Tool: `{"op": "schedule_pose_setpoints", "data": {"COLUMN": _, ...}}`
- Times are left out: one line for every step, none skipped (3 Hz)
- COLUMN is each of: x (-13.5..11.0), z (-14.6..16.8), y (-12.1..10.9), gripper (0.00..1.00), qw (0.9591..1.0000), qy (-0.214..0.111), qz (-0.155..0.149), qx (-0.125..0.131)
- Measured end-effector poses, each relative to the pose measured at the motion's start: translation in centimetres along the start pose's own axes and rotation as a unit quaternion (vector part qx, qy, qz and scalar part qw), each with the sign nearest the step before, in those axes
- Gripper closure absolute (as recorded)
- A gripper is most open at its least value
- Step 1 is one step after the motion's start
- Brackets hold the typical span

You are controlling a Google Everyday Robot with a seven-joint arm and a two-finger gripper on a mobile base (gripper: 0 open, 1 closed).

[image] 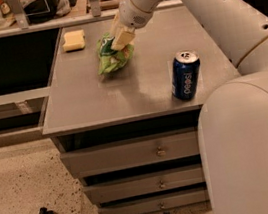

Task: Move green rice chip bag near sponge

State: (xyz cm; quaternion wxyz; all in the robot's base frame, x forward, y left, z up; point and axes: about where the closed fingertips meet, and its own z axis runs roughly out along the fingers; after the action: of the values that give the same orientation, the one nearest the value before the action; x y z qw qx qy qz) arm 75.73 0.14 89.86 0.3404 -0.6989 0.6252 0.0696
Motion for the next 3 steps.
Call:
{"op": "schedule_pose_setpoints", "data": {"x": -1.1, "z": 2.9, "y": -0.6, "gripper": 1.00, "qw": 0.9998, "qy": 0.009, "qz": -0.007, "qx": -0.013}}
{"op": "schedule_pose_setpoints", "data": {"x": -1.5, "z": 4.3, "y": -1.4, "gripper": 1.00, "qw": 0.9998, "qy": 0.009, "qz": -0.007, "qx": -0.013}}
{"op": "schedule_pose_setpoints", "data": {"x": -1.5, "z": 4.4, "y": -2.5, "gripper": 1.00, "qw": 1.0000, "qy": 0.004, "qz": -0.002, "qx": -0.001}}
